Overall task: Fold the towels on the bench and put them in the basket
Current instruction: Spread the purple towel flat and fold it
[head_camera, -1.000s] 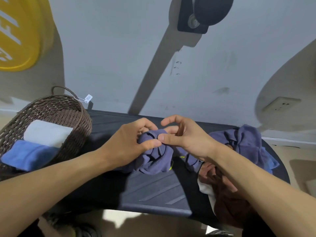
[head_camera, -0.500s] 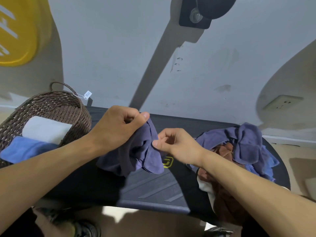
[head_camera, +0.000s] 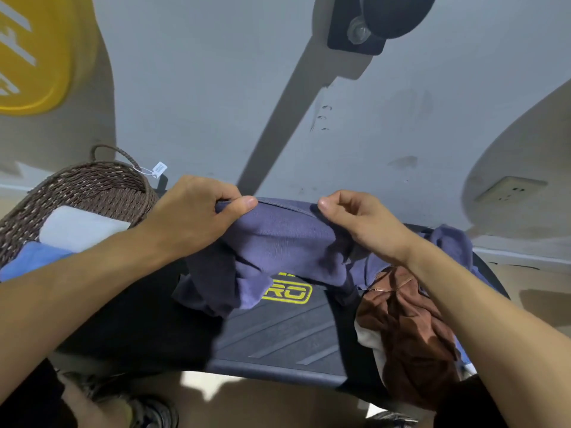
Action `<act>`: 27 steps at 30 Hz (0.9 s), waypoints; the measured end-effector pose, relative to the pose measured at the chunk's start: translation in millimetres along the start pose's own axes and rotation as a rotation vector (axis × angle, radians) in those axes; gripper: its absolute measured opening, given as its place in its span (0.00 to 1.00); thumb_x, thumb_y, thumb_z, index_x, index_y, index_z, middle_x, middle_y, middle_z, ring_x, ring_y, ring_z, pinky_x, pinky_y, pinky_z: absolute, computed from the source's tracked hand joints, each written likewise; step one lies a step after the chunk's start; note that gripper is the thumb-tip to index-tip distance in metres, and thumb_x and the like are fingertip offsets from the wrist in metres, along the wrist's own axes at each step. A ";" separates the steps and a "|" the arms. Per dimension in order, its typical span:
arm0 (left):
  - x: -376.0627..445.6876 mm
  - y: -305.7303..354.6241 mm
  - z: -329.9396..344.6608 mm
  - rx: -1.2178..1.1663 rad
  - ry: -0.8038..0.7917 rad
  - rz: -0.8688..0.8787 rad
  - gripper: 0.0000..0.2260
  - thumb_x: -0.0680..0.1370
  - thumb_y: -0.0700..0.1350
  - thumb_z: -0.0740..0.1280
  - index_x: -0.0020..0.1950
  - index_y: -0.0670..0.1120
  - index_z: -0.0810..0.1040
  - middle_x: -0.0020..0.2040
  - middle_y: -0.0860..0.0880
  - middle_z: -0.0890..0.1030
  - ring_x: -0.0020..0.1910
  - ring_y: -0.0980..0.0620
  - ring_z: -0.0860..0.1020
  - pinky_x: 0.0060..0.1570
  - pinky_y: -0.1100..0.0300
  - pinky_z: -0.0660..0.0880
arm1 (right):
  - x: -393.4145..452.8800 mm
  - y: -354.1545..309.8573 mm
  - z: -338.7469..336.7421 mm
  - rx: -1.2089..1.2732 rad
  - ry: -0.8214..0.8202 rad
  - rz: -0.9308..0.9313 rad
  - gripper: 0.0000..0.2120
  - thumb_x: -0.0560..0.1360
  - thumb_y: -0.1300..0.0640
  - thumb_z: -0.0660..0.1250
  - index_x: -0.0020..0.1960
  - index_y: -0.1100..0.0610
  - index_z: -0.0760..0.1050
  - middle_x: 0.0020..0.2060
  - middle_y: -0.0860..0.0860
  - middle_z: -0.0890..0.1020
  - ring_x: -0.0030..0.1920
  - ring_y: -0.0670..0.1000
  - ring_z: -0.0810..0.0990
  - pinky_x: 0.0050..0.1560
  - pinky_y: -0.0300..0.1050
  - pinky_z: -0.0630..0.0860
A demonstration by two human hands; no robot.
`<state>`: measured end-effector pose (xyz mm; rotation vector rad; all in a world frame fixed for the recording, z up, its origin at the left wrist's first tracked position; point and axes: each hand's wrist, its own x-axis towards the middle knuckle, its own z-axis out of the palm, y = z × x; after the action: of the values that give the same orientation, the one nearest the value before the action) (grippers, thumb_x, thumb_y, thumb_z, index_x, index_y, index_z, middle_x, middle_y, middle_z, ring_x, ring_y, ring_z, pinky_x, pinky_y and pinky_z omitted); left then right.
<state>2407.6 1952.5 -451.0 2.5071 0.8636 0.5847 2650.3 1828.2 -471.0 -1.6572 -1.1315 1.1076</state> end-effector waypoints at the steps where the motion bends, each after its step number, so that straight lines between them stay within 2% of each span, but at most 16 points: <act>1: 0.8 -0.5 -0.7 0.015 0.005 -0.004 0.22 0.79 0.52 0.67 0.30 0.42 0.67 0.26 0.49 0.61 0.30 0.51 0.61 0.32 0.61 0.62 | -0.8 -2.0 -5.6 -0.019 -0.051 -0.013 0.14 0.68 0.45 0.73 0.46 0.53 0.77 0.35 0.54 0.73 0.36 0.49 0.70 0.38 0.41 0.69; 3: 2.0 -2.7 -1.3 0.023 0.020 -0.011 0.22 0.79 0.52 0.67 0.30 0.43 0.67 0.26 0.48 0.62 0.29 0.51 0.62 0.33 0.60 0.61 | -1.3 -1.3 -15.5 -0.187 -0.128 -0.021 0.21 0.63 0.50 0.81 0.51 0.53 0.77 0.38 0.57 0.80 0.37 0.51 0.75 0.42 0.46 0.75; 4: 2.5 -4.3 -1.3 0.022 0.029 -0.015 0.21 0.79 0.52 0.67 0.30 0.42 0.68 0.26 0.47 0.64 0.28 0.51 0.62 0.35 0.58 0.60 | -0.7 0.7 -18.4 -0.314 -0.131 -0.033 0.20 0.64 0.55 0.82 0.51 0.53 0.77 0.39 0.56 0.82 0.36 0.53 0.78 0.42 0.48 0.77; 5: 3.2 -5.8 -1.4 0.024 0.037 -0.020 0.21 0.79 0.52 0.67 0.30 0.41 0.69 0.26 0.45 0.65 0.29 0.50 0.62 0.38 0.55 0.60 | 0.0 3.0 -20.5 -0.414 -0.109 -0.043 0.16 0.67 0.60 0.80 0.49 0.54 0.77 0.38 0.54 0.83 0.35 0.53 0.79 0.41 0.51 0.79; 7: 4.6 -9.8 -2.3 0.039 0.039 -0.052 0.21 0.79 0.52 0.66 0.31 0.40 0.71 0.27 0.43 0.68 0.30 0.47 0.64 0.44 0.48 0.67 | 0.9 7.2 -26.6 -0.479 -0.054 -0.045 0.08 0.72 0.66 0.70 0.48 0.55 0.78 0.37 0.53 0.84 0.36 0.52 0.81 0.40 0.55 0.80; 9: 5.6 -13.5 -4.6 0.073 0.007 -0.100 0.21 0.79 0.54 0.65 0.32 0.41 0.73 0.27 0.44 0.70 0.31 0.46 0.66 0.46 0.48 0.71 | 0.6 8.6 -33.1 -0.483 -0.034 -0.036 0.06 0.77 0.65 0.66 0.49 0.57 0.80 0.40 0.55 0.85 0.37 0.51 0.81 0.43 0.54 0.80; 11: 6.4 -17.7 -6.1 0.101 -0.016 -0.128 0.22 0.78 0.56 0.64 0.32 0.42 0.73 0.26 0.47 0.69 0.31 0.46 0.68 0.42 0.49 0.73 | -0.1 8.2 -37.3 -0.470 -0.053 -0.027 0.05 0.80 0.60 0.66 0.48 0.58 0.80 0.40 0.57 0.85 0.37 0.47 0.79 0.42 0.50 0.79; 14: 7.0 -22.6 -6.4 0.126 -0.028 -0.131 0.22 0.78 0.56 0.65 0.29 0.47 0.69 0.24 0.51 0.67 0.28 0.52 0.68 0.39 0.51 0.73 | -2.6 6.8 -42.7 -0.415 -0.075 -0.005 0.04 0.79 0.59 0.68 0.48 0.56 0.81 0.40 0.54 0.86 0.38 0.46 0.81 0.41 0.41 0.79; 17: 10.0 -28.3 -5.5 0.208 -0.057 -0.116 0.22 0.79 0.56 0.65 0.29 0.44 0.70 0.23 0.51 0.67 0.28 0.53 0.68 0.37 0.52 0.70 | -4.7 4.9 -49.4 -0.359 -0.034 -0.006 0.03 0.78 0.60 0.69 0.51 0.58 0.81 0.41 0.56 0.86 0.39 0.49 0.82 0.45 0.47 0.80; 19: 10.7 -30.7 -3.1 0.273 -0.158 -0.170 0.24 0.79 0.56 0.64 0.30 0.41 0.68 0.24 0.48 0.67 0.28 0.47 0.67 0.35 0.52 0.69 | -6.0 0.5 -47.8 -0.311 0.026 -0.038 0.03 0.78 0.59 0.68 0.50 0.58 0.81 0.41 0.56 0.86 0.39 0.48 0.82 0.47 0.46 0.80; 21: 7.7 -31.3 2.8 0.335 -0.304 -0.237 0.23 0.78 0.58 0.65 0.31 0.44 0.68 0.27 0.49 0.70 0.30 0.47 0.70 0.34 0.55 0.68 | -7.3 -4.8 -37.8 -0.249 0.067 -0.070 0.06 0.80 0.57 0.66 0.48 0.58 0.80 0.41 0.54 0.84 0.40 0.47 0.79 0.46 0.45 0.79; 23: 0.0 -30.4 10.9 0.247 -0.377 -0.242 0.14 0.75 0.60 0.68 0.42 0.50 0.75 0.38 0.54 0.78 0.40 0.52 0.76 0.40 0.59 0.69 | -9.3 -9.9 -23.0 -0.160 0.061 -0.070 0.07 0.81 0.57 0.64 0.49 0.60 0.79 0.40 0.54 0.82 0.40 0.48 0.78 0.44 0.48 0.77; 24: -3.7 -25.0 14.9 0.128 -0.399 -0.224 0.17 0.72 0.61 0.70 0.53 0.51 0.76 0.48 0.57 0.79 0.49 0.56 0.78 0.48 0.62 0.70 | -10.5 -12.6 -14.9 -0.121 0.043 -0.070 0.07 0.81 0.58 0.64 0.50 0.60 0.78 0.39 0.54 0.81 0.40 0.48 0.77 0.43 0.47 0.76; 25: -6.4 -16.4 19.8 -0.042 -0.406 -0.192 0.28 0.69 0.63 0.71 0.64 0.52 0.72 0.58 0.58 0.78 0.57 0.60 0.76 0.56 0.64 0.70 | -11.7 -15.1 -6.2 -0.090 0.017 -0.079 0.07 0.81 0.58 0.64 0.50 0.61 0.78 0.39 0.54 0.81 0.41 0.48 0.77 0.43 0.45 0.76; 26: -7.6 -6.4 24.9 -0.241 -0.400 -0.166 0.35 0.67 0.63 0.73 0.70 0.52 0.68 0.63 0.57 0.76 0.63 0.64 0.74 0.63 0.64 0.69 | -12.7 -17.6 2.7 -0.061 -0.011 -0.093 0.07 0.81 0.59 0.64 0.51 0.62 0.79 0.40 0.54 0.82 0.41 0.48 0.78 0.44 0.44 0.76; 27: -9.1 5.3 29.9 -0.415 -0.389 -0.147 0.38 0.65 0.62 0.74 0.71 0.52 0.67 0.66 0.56 0.75 0.65 0.64 0.73 0.66 0.63 0.69 | -13.5 -19.1 11.5 -0.029 -0.036 -0.109 0.08 0.81 0.59 0.64 0.51 0.63 0.79 0.41 0.54 0.82 0.42 0.48 0.78 0.45 0.43 0.77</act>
<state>2418.8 1935.3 -475.2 2.0614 0.6874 0.1888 2632.2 1821.8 -453.4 -1.5841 -1.2515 1.0603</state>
